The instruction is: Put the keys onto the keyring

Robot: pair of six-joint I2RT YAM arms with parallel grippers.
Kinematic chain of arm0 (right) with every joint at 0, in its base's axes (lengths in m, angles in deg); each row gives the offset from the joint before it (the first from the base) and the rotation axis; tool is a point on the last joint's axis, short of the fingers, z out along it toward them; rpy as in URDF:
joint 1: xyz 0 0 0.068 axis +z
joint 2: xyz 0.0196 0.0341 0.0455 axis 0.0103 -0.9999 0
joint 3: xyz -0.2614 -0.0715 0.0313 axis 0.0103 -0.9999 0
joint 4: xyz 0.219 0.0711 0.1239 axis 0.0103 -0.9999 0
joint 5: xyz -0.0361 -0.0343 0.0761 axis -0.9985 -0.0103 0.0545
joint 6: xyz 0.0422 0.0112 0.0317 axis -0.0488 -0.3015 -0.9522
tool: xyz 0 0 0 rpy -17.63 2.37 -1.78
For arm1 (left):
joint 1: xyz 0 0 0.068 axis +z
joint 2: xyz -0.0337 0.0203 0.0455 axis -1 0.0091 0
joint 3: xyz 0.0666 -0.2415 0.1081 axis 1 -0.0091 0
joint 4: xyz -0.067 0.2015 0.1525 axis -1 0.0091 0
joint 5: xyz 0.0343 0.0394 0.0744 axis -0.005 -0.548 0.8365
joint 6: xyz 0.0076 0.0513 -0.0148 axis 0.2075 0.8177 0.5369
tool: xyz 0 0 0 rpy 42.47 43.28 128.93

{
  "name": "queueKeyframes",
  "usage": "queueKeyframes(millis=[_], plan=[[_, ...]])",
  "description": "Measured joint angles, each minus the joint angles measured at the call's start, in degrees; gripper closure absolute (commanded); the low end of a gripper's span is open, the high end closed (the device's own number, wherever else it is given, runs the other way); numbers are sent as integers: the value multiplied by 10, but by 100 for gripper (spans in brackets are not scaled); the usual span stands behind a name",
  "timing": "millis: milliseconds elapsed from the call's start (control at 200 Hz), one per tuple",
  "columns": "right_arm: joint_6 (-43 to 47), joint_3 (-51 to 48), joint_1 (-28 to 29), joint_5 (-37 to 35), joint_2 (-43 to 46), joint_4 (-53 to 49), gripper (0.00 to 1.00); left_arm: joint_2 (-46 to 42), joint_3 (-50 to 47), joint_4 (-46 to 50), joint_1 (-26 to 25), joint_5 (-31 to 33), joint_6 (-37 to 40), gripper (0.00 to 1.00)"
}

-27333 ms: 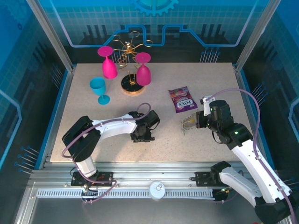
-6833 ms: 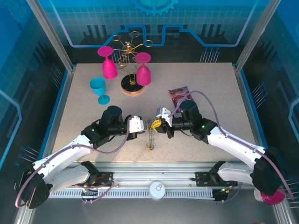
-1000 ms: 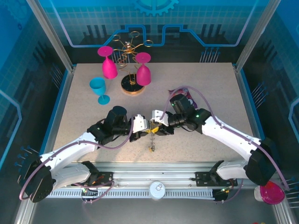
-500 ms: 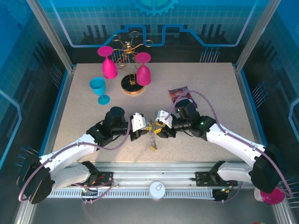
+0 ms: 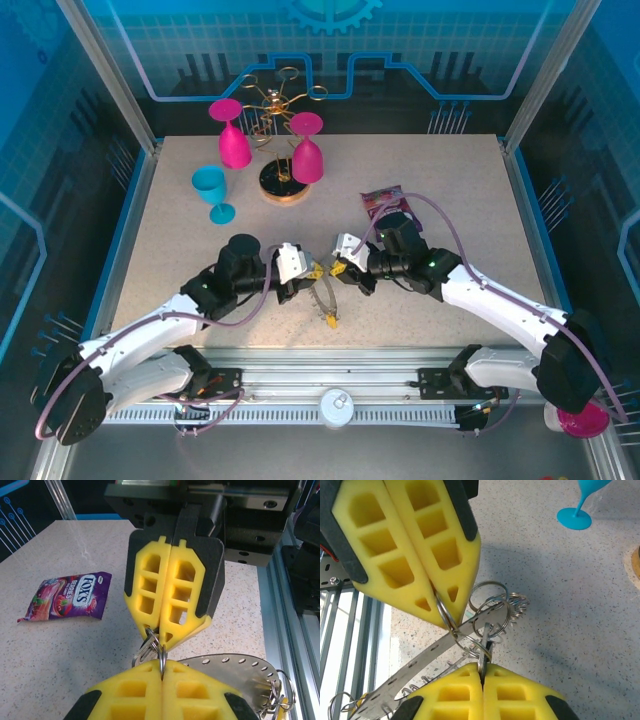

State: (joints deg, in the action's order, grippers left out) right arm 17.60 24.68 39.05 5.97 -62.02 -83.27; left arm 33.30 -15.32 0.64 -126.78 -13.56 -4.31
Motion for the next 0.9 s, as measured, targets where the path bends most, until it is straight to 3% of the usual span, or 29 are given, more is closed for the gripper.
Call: queueKeyframes(millis=[210, 330, 415, 685, 901], plan=[[23, 1, 13, -1, -19, -12, 100, 0, -17, -30, 0, -2, 0, 100], [23, 1, 15, 0, -21, -12, 66, 0, -22, -37, 0, -2, 0, 100], [12, -14, 11, 0, -9, 0, 55, 0, -22, -50, 0, -2, 0, 100], [1, -70, -37, 12, 94, 36, 56, 0, -22, -62, 0, -9, 2, 100], [0, -66, -37, 73, 79, 68, 58, 0, -22, -62, 0, -32, 7, 100]])
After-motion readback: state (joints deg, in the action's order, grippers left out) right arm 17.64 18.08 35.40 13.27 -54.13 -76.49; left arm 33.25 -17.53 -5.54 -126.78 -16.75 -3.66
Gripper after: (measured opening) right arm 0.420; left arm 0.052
